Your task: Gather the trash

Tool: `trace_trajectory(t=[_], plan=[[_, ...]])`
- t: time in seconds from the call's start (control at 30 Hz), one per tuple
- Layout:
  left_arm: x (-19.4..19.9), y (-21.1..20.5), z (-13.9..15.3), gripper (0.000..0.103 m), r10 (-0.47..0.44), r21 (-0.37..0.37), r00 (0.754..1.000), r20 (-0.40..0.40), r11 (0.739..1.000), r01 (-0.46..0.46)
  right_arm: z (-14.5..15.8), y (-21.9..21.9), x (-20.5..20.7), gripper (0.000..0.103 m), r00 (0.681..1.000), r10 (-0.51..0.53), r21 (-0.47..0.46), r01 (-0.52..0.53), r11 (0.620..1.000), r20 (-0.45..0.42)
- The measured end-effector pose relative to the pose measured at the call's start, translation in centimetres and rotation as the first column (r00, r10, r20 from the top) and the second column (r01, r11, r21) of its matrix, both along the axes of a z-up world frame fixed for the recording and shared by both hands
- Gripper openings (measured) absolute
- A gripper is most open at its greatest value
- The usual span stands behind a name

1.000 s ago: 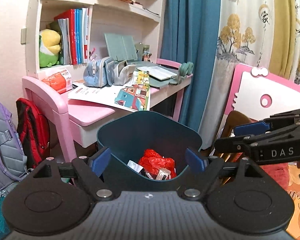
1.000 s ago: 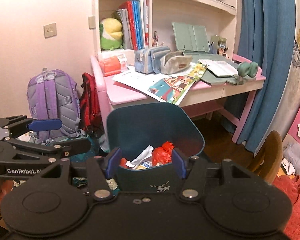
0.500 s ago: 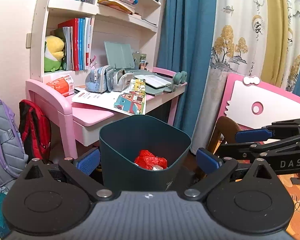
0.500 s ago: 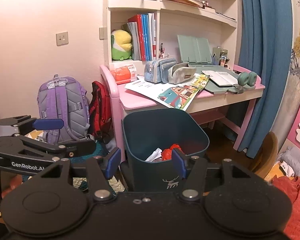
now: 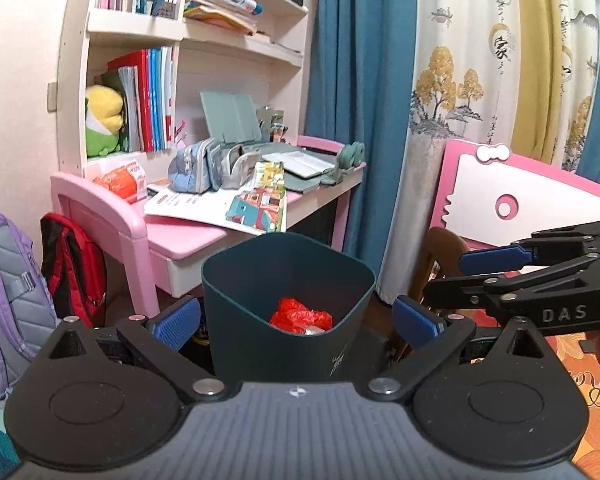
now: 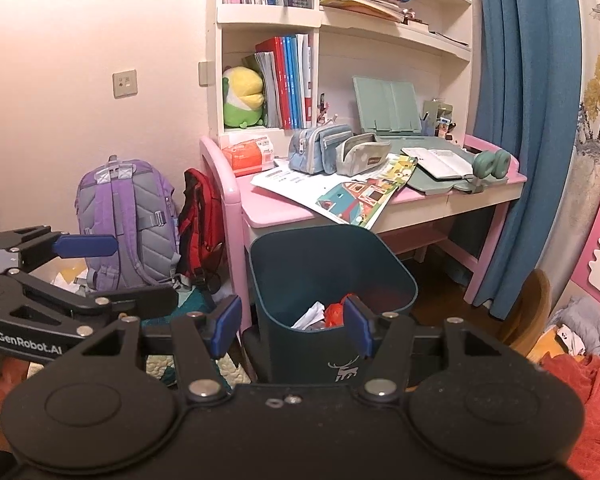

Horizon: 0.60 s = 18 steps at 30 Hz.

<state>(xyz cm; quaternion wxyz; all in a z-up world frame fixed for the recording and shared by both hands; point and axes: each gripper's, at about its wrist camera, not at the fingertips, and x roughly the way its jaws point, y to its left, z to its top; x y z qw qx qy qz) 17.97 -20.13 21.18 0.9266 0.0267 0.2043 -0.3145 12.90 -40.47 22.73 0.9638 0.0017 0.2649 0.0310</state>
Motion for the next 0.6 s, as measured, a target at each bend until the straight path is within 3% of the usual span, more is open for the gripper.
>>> trace_trajectory(t=[0.6], plan=[[-1.5, -0.6, 2.1, 0.103, -0.029, 0.007, 0.999, 0.035, 1.0, 0.028, 1.0, -0.3, -1.6, 0.055, 1.0, -0.017, -0.003, 0.017, 1.0, 0.015]])
